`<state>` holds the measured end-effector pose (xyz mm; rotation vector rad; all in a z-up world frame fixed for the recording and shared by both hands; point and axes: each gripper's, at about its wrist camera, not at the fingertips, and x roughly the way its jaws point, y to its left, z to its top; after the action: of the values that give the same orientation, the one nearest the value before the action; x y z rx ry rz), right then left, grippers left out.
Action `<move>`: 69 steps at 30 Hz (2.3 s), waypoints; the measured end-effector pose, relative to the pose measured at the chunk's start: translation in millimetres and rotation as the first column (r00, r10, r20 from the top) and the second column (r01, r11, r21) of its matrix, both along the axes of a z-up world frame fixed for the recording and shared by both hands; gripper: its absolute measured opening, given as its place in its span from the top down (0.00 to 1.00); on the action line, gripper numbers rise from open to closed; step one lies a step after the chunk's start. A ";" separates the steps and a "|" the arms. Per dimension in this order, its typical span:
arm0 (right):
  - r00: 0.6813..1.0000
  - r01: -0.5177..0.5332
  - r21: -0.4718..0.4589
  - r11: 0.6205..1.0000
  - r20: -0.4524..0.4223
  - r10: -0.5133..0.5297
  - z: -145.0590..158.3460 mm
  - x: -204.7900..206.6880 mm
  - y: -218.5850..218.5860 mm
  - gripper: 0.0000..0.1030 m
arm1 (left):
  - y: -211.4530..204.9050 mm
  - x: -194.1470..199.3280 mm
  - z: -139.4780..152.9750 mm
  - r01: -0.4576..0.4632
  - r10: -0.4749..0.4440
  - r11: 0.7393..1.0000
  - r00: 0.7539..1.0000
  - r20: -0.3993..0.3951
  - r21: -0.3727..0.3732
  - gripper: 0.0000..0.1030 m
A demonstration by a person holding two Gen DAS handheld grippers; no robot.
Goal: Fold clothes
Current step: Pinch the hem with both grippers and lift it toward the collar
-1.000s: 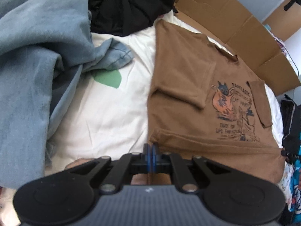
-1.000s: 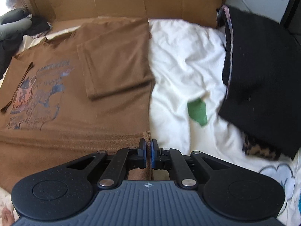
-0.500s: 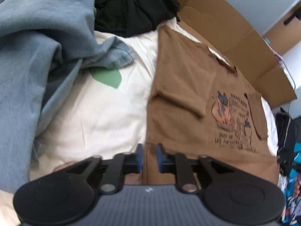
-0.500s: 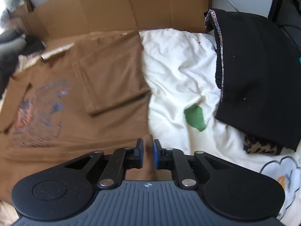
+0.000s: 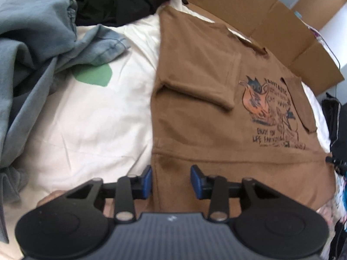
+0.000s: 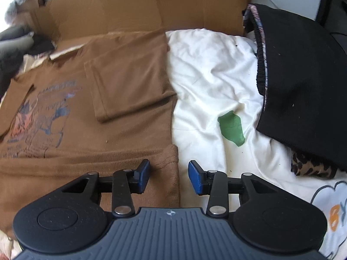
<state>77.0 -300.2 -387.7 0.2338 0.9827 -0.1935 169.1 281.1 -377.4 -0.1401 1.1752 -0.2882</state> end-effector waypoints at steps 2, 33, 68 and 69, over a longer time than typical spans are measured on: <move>1.000 0.015 0.015 1.000 0.009 -0.015 0.1 -0.4 -1.5 0.67 | -1.9 -0.3 2.0 0.012 -0.012 1.000 1.000 0.008 0.018 0.78; 0.999 -0.034 -0.055 0.998 0.034 0.036 27.7 -14.9 13.8 0.98 | -5.9 -14.4 35.7 -0.020 0.013 0.998 0.992 0.124 0.057 0.94; 0.984 0.041 -0.025 0.999 0.175 -0.036 101.1 47.5 0.6 0.99 | -17.8 60.9 112.4 -0.038 0.024 0.998 0.973 0.228 0.054 0.95; 0.985 0.039 -0.033 0.999 0.171 -0.033 102.5 51.2 0.5 0.99 | -19.4 65.9 113.9 -0.035 0.021 0.998 0.973 0.229 0.056 0.95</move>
<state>128.1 -299.6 -285.2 0.2313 0.8047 -0.2208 234.9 261.7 -263.5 -0.0690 0.9510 -0.2375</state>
